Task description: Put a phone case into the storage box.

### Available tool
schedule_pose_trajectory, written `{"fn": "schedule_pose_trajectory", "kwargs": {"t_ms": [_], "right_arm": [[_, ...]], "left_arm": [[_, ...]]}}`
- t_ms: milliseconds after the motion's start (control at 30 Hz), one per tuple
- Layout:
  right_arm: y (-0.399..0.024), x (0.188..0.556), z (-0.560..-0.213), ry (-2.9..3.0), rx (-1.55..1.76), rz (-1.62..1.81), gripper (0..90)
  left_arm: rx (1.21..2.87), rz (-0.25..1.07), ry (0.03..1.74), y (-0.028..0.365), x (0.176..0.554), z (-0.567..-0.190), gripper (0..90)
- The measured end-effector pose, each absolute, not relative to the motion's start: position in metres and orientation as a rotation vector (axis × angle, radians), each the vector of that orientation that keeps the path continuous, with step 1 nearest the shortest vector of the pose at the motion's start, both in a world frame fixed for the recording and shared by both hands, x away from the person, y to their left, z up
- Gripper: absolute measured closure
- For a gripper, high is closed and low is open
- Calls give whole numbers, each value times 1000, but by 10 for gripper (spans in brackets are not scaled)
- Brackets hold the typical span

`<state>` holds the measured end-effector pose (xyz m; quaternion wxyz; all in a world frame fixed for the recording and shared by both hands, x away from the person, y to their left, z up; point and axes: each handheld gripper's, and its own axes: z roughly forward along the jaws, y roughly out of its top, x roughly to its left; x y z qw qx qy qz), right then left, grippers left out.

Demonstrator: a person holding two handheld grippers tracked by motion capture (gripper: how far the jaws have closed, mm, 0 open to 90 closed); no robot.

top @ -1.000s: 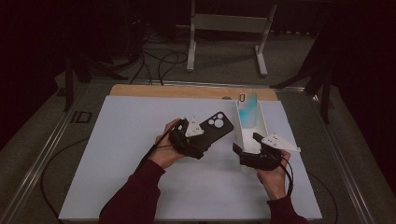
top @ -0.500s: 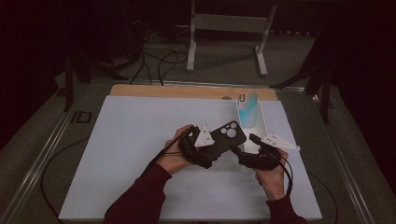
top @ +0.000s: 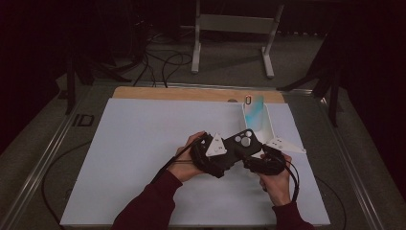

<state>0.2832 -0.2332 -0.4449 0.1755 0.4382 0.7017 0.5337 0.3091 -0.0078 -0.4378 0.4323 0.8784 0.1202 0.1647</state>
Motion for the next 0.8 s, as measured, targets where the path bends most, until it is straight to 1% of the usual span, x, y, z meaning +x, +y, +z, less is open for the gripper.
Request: {"fn": "schedule_pose_trajectory", "kwargs": {"t_ms": [200,233,300,500,567,600,633,767,800], "right_arm": [[-236,284,-445,1974,1294,1544,323],[-236,284,-445,1985,1297,1567,372],[-233,284,-446,2012,1287,1582,399],[-222,284,-443,2059,1263,1602,528],[-220,286,-442,2070,1261,1620,575],[-218,287,-441,2083,1250,1629,637],[-217,287,-440,2091,1245,1637,667],[-214,291,-440,2109,1245,1687,787],[-213,292,-441,2111,1259,1702,799]], "left_arm": [[2190,426,309,-8,309,-440,153],[2185,426,319,-8,309,-441,152],[2176,427,336,-7,311,-441,152],[2183,448,346,-4,310,-439,151],[2184,453,358,-4,310,-440,150],[2182,451,363,-4,310,-440,150],[2181,450,366,-4,310,-441,149],[2182,436,374,-3,311,-444,147],[2185,441,377,-3,311,-444,146]]}}
